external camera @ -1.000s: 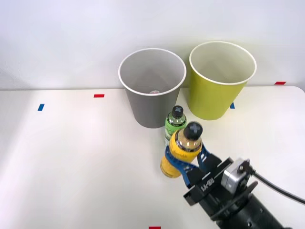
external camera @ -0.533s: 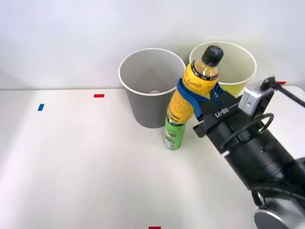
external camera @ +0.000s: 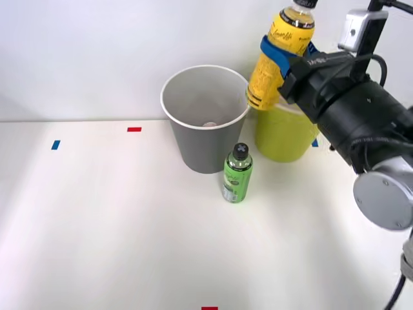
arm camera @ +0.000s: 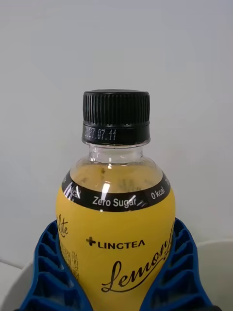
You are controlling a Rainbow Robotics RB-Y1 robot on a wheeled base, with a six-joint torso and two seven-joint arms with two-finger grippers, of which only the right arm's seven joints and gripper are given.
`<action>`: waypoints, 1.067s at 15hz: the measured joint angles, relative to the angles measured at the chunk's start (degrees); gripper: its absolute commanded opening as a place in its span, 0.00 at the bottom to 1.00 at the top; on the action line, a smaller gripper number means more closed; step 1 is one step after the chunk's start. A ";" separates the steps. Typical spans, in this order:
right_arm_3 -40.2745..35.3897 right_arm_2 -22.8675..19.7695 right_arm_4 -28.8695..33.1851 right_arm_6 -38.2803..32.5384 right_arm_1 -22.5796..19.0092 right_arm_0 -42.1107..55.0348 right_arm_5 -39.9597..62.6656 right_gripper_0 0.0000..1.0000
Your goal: Put cans in the gray bin, plastic bottles in the light green bin
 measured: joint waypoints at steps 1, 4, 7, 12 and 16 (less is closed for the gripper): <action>3.34 -0.86 0.00 -0.15 0.65 -3.02 -0.12 0.00; 13.39 -3.19 0.37 -0.01 1.56 -11.51 -0.25 0.00; 23.97 -5.01 1.34 0.99 0.10 -18.85 -0.34 0.00; 29.28 -5.36 2.30 3.27 -3.44 -20.62 -0.45 0.00; 30.62 -5.36 2.41 3.86 -4.01 -20.67 -1.81 0.00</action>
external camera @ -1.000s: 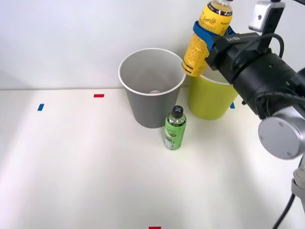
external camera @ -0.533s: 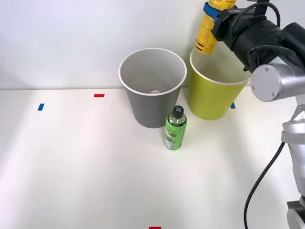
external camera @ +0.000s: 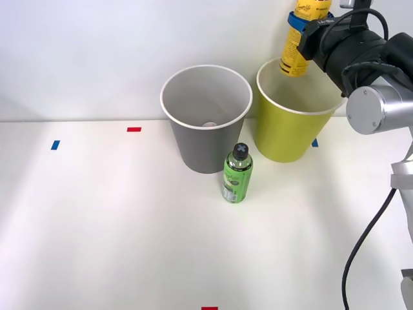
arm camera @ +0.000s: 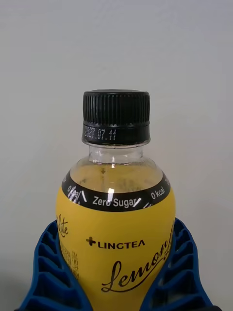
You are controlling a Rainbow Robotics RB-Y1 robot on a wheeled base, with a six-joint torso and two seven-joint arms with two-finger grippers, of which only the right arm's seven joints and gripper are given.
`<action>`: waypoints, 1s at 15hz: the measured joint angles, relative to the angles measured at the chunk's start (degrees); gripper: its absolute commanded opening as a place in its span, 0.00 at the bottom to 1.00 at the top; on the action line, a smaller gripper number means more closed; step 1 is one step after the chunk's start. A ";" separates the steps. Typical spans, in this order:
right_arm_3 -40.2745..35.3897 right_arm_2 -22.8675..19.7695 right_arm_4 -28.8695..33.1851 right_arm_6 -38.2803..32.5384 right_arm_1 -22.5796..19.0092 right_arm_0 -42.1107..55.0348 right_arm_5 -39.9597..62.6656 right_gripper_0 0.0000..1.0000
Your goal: Put cans in the gray bin, plastic bottles in the light green bin
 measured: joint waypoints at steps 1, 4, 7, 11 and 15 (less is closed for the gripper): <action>0.06 0.00 0.00 -0.01 -0.03 -0.03 -0.09 0.00; 0.10 0.00 -0.12 -0.25 -0.24 0.00 -0.15 0.00; 0.11 0.05 -0.41 -0.89 -0.36 0.00 -0.64 0.68; 0.14 0.38 -1.06 -2.42 -0.34 0.00 -1.97 1.00; 0.13 1.24 -1.32 -3.71 -0.33 0.01 -3.29 1.00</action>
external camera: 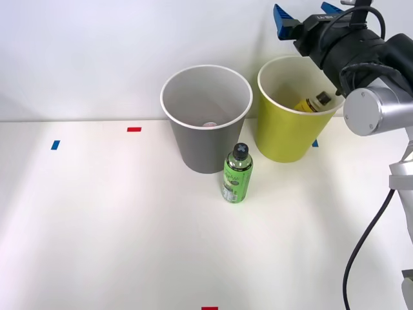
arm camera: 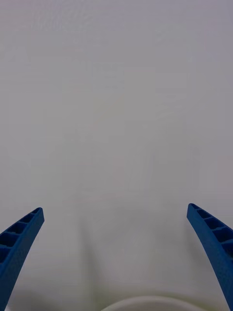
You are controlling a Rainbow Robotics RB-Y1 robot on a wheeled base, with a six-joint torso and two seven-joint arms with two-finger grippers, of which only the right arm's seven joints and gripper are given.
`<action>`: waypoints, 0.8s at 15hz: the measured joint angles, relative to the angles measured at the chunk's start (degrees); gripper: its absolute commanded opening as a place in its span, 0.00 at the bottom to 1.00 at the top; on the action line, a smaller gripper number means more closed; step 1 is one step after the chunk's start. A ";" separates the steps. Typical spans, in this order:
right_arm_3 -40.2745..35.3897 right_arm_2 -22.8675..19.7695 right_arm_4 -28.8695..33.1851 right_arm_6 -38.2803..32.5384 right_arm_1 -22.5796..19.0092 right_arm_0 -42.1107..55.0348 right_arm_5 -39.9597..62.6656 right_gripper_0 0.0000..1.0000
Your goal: Put cans in the gray bin, plastic bottles in the light green bin
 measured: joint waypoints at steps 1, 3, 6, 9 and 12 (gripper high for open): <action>0.00 0.18 0.00 -0.11 0.02 0.00 -0.13 1.00; -0.01 0.78 -0.23 -0.24 0.04 0.45 -1.54 1.00; -0.60 2.87 -0.96 -0.54 0.02 4.12 -11.36 1.00; -8.87 4.34 -1.95 -1.55 -0.22 14.26 -17.17 1.00; -20.90 4.58 -2.61 -5.00 -1.50 25.61 -17.70 1.00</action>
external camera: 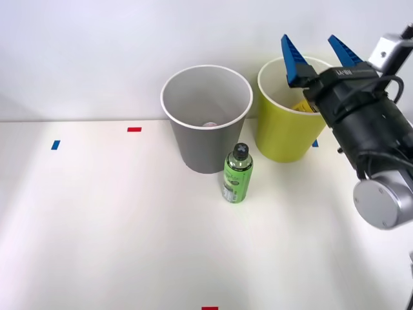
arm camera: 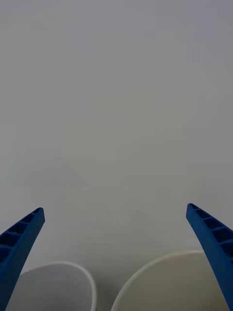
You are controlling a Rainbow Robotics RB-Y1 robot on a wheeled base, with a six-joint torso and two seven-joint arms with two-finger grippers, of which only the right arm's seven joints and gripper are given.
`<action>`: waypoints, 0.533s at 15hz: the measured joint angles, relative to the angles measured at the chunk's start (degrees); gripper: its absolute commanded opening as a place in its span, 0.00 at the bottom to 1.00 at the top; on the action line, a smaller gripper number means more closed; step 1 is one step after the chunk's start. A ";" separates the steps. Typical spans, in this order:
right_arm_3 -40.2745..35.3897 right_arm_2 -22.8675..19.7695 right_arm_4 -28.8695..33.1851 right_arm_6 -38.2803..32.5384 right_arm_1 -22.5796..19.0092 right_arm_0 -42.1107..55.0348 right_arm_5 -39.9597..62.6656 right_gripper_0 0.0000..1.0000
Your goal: Put cans in the gray bin, plastic bottles in the light green bin
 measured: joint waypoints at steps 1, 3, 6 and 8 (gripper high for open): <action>-3.89 -0.04 -0.09 -0.74 -0.66 4.06 -0.05 1.00; -9.89 -0.52 -0.19 -1.34 -1.94 12.52 -0.16 1.00; -13.71 -0.77 0.13 -1.25 -1.70 25.54 -3.75 1.00; -14.23 0.18 0.43 -1.01 -0.23 32.70 -6.66 1.00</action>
